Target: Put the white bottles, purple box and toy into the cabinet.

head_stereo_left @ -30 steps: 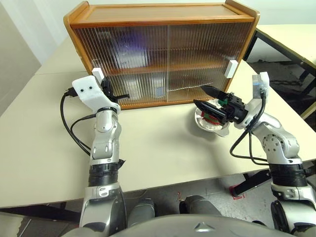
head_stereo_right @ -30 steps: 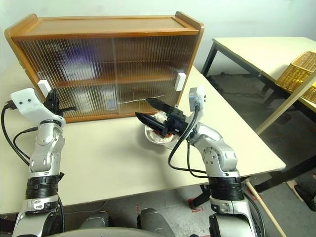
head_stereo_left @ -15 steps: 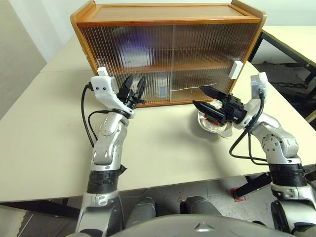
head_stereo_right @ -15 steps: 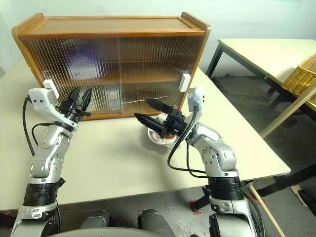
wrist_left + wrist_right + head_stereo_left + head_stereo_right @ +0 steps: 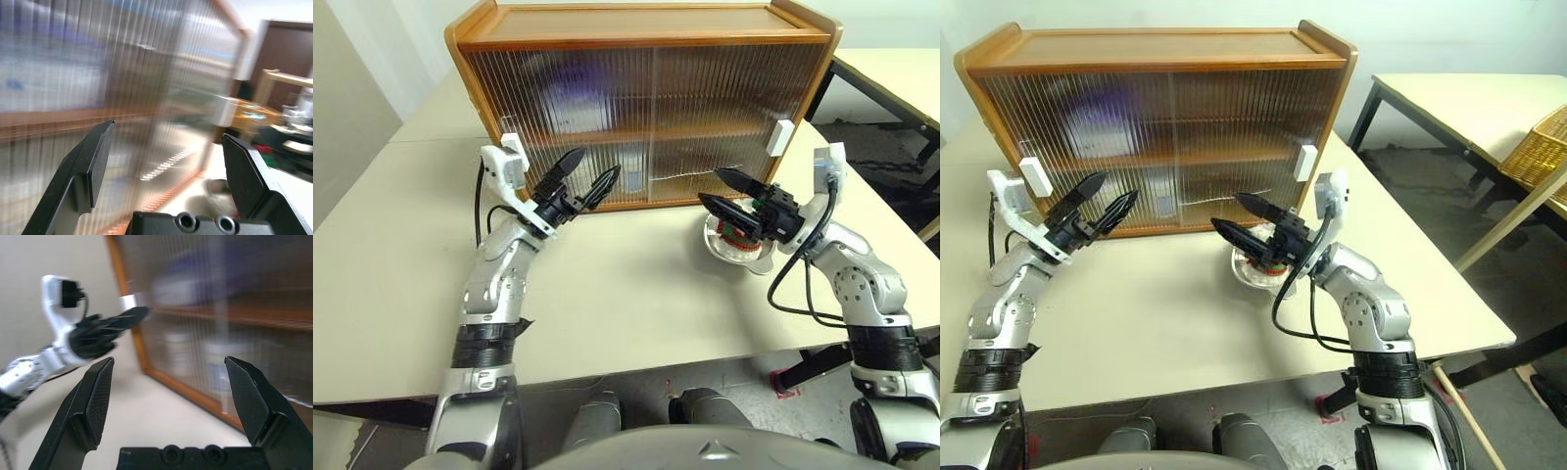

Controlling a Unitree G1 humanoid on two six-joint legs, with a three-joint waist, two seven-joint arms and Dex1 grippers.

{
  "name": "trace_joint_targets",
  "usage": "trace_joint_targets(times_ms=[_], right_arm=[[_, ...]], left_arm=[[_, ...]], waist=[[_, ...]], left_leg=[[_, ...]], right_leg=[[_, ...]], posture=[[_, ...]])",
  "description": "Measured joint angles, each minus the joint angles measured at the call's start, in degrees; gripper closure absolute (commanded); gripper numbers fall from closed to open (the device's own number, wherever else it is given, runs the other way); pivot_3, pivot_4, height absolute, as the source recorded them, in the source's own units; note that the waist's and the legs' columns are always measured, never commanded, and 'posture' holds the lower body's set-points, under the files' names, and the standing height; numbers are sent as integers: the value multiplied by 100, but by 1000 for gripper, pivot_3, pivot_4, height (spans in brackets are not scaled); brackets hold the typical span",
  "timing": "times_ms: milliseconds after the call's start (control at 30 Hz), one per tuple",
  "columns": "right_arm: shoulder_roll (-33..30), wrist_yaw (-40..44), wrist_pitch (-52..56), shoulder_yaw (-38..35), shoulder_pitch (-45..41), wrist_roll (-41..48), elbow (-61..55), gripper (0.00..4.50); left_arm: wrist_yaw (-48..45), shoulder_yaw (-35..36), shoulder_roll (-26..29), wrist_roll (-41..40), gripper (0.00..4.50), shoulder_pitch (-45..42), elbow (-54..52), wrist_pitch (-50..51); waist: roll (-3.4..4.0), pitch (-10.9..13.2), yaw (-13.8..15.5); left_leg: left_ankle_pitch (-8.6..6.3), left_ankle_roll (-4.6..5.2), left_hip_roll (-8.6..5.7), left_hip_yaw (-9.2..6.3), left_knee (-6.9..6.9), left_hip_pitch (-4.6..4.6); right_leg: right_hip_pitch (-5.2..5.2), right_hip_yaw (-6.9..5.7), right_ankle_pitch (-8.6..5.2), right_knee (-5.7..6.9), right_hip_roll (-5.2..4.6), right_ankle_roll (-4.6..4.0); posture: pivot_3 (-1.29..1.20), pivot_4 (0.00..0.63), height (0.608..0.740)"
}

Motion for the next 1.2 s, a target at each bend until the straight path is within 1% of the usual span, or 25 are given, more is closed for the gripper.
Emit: trace_joint_targets(times_ms=[100,233,467,633,667,700,733,800,833,867,900,1000,1033,1200], right_arm=[[51,-376,-154,-175,-9,-158,52,0],[105,-818,-380,-329,-99,-426,272,0],[76,-1361,-912,-505,-237,-1000,881,0],[-75,-1510,-1225,-655,-311,-1272,1207,0],[-97,-1511,-1273,-659,-321,-1294,1244,396],[-116,-1516,-1305,-664,-327,-1316,1286,614],[-145,-1535,-1354,-670,-339,-1357,1365,972],[-178,-1625,-1453,-686,-379,-1477,1526,1720],[-199,-1676,-1495,-693,-417,-1535,1625,2179],[-218,-1733,-1538,-705,-463,-1579,1709,2471],[-239,-1794,-1596,-720,-526,-1633,1807,2931],[-279,-1973,-1765,-784,-686,-1800,1987,4029],[-297,-2023,-1817,-795,-709,-1835,2030,4476],[-365,-2212,-1922,-828,-858,-2039,2239,4476]], left_arm=[[-538,136,269,-476,7,155,-171,278],[-884,233,507,-780,7,361,-400,548],[-1269,258,823,-912,7,699,-672,714],[-1301,281,849,-914,7,774,-673,712],[-1301,281,849,-914,0,773,-674,712],[-1299,281,848,-914,0,774,-674,710],[-1297,281,847,-914,0,774,-674,706],[-1284,281,837,-912,0,774,-674,688],[-1272,281,824,-911,0,774,-674,671],[-1259,281,812,-910,0,774,-674,655],[-1251,281,806,-908,0,774,-674,645],[-1234,281,795,-904,0,774,-674,606],[-1227,281,790,-903,0,774,-674,591],[-1195,281,767,-890,0,774,-674,526]], waist=[[1,0,-14],[2,0,-27],[8,1,-40],[12,1,-29],[13,1,-30],[13,1,-29],[13,1,-29],[15,2,-29],[17,3,-29],[19,5,-29],[21,6,-29],[26,8,-29],[26,8,-27],[30,7,-27]], left_leg=[[-8,5,13,1,-1,-9],[-13,11,25,1,-2,-13],[-17,10,38,1,-7,-21],[-16,11,44,1,-6,-50],[-16,11,44,1,-6,-52],[-16,11,45,1,-6,-52],[-16,11,45,1,-6,-54],[-16,11,45,1,-6,-55],[-16,11,45,1,-6,-55],[-16,11,45,1,-6,-56],[-16,11,46,2,-6,-56],[-16,12,47,1,-7,-56],[-16,12,48,1,-8,-56],[-16,12,48,2,-7,-56]], right_leg=[[-9,-3,10,0,1,12],[-19,-5,12,2,1,17],[-36,-4,10,3,-1,19],[-63,-4,19,6,-1,11],[-64,-4,23,5,0,9],[-66,-5,23,5,0,9],[-67,-5,23,5,0,10],[-68,-4,24,5,0,12],[-68,-4,25,5,-1,12],[-69,-4,25,5,-1,13],[-69,-4,27,5,-1,14],[-70,-5,29,5,0,16],[-70,-5,29,5,0,16],[-70,-5,31,5,0,19]], posture=[[-114,40,740],[-114,40,740],[-95,45,740],[-90,47,740],[-89,47,740],[-89,47,740],[-89,46,740],[-89,46,740],[-89,46,740],[-89,46,740],[-87,45,740],[-85,44,740],[-83,43,740],[-76,39,740]])
